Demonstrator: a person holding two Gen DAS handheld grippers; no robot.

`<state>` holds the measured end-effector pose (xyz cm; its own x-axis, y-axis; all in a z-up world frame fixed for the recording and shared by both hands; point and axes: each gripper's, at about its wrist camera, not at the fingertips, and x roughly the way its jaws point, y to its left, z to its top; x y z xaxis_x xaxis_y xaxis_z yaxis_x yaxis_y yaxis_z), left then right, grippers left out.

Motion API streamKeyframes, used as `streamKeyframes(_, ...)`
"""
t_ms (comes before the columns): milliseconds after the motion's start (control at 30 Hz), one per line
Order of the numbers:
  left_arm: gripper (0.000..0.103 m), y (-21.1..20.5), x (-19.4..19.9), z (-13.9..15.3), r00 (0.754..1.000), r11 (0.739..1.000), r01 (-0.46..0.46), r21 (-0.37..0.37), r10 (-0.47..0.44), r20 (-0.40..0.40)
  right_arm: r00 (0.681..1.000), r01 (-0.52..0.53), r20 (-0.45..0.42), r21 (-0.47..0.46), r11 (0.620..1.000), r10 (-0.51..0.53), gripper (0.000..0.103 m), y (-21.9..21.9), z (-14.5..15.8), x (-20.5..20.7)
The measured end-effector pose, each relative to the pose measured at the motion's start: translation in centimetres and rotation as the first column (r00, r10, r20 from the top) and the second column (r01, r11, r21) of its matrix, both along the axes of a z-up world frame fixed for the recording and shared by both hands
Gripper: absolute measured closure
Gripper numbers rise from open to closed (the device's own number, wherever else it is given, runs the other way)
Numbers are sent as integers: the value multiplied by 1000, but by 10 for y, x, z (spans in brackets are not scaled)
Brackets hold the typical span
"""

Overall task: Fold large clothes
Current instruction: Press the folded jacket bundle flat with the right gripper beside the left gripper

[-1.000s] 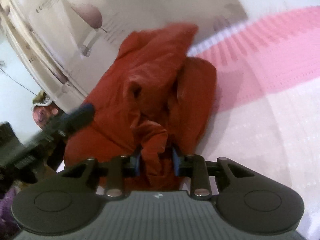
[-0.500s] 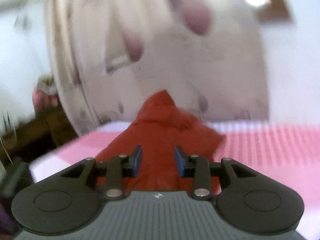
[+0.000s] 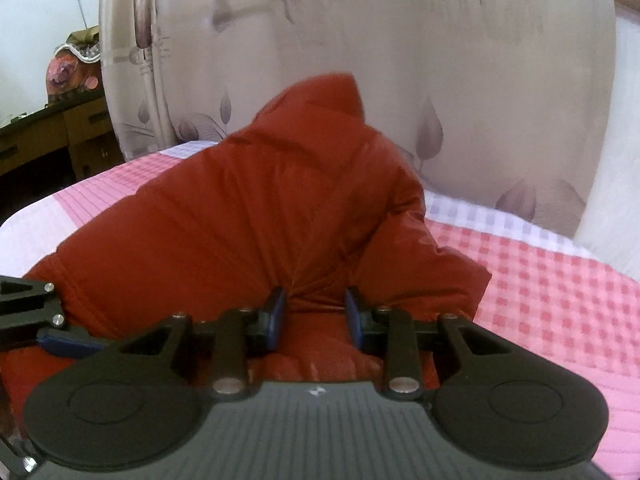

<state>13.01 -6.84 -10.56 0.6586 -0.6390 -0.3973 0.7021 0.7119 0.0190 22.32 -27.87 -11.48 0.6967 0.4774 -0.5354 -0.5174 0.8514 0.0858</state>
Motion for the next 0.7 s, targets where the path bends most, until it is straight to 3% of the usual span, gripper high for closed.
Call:
streamKeyframes(333, 46, -4, 5, -2, 1000, 1000, 1, 29, 0, -19, 1000, 18, 14, 122, 992, -20, 74, -12, -24, -3)
streamKeyframes(467, 45, -5, 2, 0, 1000, 998, -2, 61, 2, -8, 1000, 7, 2, 69, 998, -8, 72, -11, 3, -6)
streamKeyframes(633, 45, -11, 2, 5, 1000, 995, -8, 97, 9, -7, 994, -46, 105, 34, 998, 43, 71, -3, 58, -20)
streamKeyframes(700, 45, -13, 1, 6, 1000, 993, -8, 115, 9, -2, 990, -75, 121, -23, 997, 77, 71, 17, 73, -12)
